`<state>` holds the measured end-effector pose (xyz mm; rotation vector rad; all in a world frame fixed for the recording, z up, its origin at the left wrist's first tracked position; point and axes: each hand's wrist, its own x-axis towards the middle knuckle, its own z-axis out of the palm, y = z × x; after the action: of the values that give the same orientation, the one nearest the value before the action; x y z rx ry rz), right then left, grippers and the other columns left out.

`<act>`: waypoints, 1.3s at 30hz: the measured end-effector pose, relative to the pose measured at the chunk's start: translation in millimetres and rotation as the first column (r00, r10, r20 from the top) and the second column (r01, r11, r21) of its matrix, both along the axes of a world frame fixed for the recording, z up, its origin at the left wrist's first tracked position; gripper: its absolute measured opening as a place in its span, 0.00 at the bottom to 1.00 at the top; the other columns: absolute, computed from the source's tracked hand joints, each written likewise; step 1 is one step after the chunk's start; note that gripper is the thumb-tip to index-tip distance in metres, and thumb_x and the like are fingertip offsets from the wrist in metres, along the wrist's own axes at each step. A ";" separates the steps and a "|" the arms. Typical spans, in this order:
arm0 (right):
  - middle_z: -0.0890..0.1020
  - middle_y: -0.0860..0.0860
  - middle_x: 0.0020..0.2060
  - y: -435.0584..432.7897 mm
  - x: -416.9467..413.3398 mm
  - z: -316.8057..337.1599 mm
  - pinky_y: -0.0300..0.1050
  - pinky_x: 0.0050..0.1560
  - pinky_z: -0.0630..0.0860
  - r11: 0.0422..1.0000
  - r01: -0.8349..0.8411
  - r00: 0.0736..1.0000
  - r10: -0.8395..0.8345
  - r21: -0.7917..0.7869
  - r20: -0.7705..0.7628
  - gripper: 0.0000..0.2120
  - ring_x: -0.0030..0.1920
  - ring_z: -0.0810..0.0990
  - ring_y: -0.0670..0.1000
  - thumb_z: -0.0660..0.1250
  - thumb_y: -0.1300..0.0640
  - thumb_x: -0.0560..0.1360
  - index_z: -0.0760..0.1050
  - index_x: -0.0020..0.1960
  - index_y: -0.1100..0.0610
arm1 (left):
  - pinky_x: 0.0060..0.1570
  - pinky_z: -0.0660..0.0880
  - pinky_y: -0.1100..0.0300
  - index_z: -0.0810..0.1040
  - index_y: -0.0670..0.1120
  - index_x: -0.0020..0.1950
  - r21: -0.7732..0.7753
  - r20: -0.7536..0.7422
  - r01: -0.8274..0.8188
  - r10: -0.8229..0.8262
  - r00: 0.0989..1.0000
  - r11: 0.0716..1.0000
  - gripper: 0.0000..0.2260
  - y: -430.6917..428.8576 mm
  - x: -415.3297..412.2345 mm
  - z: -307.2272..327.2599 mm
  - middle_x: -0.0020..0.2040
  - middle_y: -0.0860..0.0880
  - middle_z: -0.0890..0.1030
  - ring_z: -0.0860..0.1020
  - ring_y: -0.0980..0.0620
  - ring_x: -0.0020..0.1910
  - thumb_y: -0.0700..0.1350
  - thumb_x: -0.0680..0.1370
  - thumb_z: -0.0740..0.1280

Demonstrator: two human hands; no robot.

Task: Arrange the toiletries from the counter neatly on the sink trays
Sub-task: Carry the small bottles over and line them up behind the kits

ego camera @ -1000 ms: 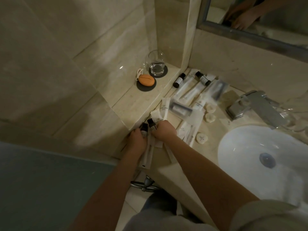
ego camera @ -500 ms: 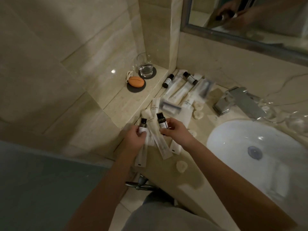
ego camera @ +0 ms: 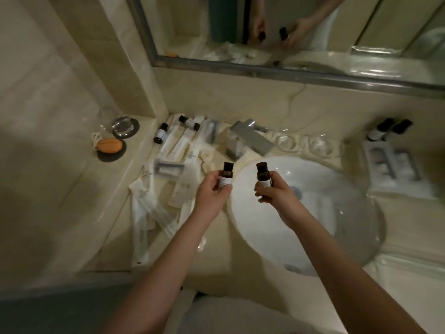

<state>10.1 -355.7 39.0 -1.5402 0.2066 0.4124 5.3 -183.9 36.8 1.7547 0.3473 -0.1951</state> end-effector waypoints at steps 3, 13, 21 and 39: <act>0.75 0.51 0.39 -45.5 -11.2 1.0 0.43 0.44 0.72 0.990 0.138 0.990 -0.137 -0.019 0.013 0.08 0.39 0.75 0.49 0.63 0.64 0.76 0.68 0.53 0.55 | 0.54 0.75 0.54 0.74 0.47 0.62 -0.005 0.007 0.096 -0.096 0.995 0.995 0.15 -44.8 6.0 2.6 0.52 0.49 0.80 0.78 0.52 0.48 0.40 0.75 0.66; 0.79 0.48 0.38 -192.0 -34.6 14.0 0.46 0.49 0.76 0.925 0.326 0.944 -0.306 -0.196 0.125 0.09 0.41 0.80 0.48 0.69 0.50 0.73 0.78 0.51 0.52 | 0.48 0.77 0.61 0.73 0.55 0.46 -0.038 0.035 0.362 -0.360 0.932 0.932 0.12 -191.1 25.0 14.1 0.47 0.50 0.80 0.79 0.54 0.44 0.37 0.73 0.68; 0.79 0.51 0.38 -280.5 -22.4 16.6 0.36 0.40 0.74 0.830 0.541 0.839 -0.521 -0.138 0.156 0.04 0.39 0.79 0.48 0.70 0.62 0.73 0.78 0.47 0.56 | 0.42 0.76 0.67 0.72 0.49 0.52 -0.016 0.031 0.459 -0.458 0.888 0.888 0.12 -286.3 52.8 18.1 0.45 0.54 0.77 0.77 0.60 0.41 0.37 0.73 0.69; 0.79 0.50 0.51 -401.6 113.3 -9.1 0.41 0.49 0.74 0.733 0.611 0.791 -0.567 -0.298 0.229 0.16 0.50 0.78 0.50 0.72 0.61 0.69 0.74 0.56 0.54 | 0.47 0.74 0.61 0.72 0.48 0.54 0.057 0.069 0.457 -0.460 0.885 0.888 0.13 -372.1 141.7 16.9 0.54 0.47 0.79 0.78 0.51 0.50 0.38 0.73 0.70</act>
<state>123.5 -757.4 29.9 -1.7470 0.6898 -0.2513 147.0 -556.0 53.7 1.8566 -0.1339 -0.4578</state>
